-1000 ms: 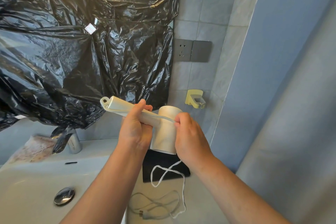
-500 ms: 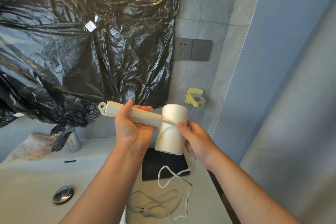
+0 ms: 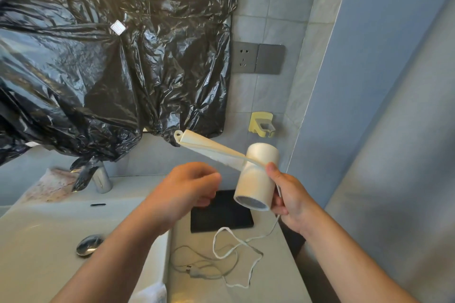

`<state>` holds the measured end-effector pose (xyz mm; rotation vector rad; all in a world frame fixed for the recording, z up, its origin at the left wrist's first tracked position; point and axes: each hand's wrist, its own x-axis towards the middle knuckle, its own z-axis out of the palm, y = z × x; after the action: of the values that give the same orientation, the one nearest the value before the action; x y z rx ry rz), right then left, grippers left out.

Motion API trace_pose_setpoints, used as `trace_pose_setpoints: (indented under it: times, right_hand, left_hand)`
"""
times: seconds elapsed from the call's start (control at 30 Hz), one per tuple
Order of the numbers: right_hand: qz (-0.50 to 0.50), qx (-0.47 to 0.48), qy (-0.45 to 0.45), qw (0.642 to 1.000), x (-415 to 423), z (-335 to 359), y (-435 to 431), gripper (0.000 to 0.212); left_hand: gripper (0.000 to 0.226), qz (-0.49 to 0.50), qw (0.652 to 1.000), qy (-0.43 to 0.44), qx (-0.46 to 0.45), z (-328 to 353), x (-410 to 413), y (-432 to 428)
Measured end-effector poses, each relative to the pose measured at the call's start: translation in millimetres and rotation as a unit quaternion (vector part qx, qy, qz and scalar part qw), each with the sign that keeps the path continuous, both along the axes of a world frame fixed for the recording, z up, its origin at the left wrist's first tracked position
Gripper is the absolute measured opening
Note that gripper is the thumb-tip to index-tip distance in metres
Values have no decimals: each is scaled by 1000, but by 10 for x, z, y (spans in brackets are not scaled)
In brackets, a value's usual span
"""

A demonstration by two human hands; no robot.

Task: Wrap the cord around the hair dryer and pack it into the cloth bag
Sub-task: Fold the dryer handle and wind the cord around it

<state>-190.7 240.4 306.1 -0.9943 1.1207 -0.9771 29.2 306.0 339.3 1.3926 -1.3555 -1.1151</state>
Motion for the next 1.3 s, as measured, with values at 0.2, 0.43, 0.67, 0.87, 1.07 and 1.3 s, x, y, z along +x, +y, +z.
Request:
trace_pose_setpoints:
  times: [0.2, 0.43, 0.67, 0.87, 1.07, 1.3]
  right_hand:
    - [53, 11, 41, 998, -182, -166, 62, 44]
    - [152, -28, 53, 987, -365, -55, 62, 19]
    - [195, -93, 104, 971, -388, 40, -38, 41]
    - [229, -95, 114, 962, -436, 62, -153, 55]
    - [131, -146, 180, 964, -407, 220, -282, 29]
    - [40, -356, 361, 861, -280, 454, -190, 10]
  left_hand:
    - [50, 26, 849, -388, -359, 70, -70, -145]
    - [41, -109, 799, -591, -26, -76, -200, -297]
    - [58, -26, 805, -590, -55, -282, -247, -268]
    - [59, 15, 820, -571, -41, -310, -286, -251]
    - [65, 65, 900, -431, 29, -289, -282, -338]
    - [63, 117, 959, -244, 82, -294, -377, -338]
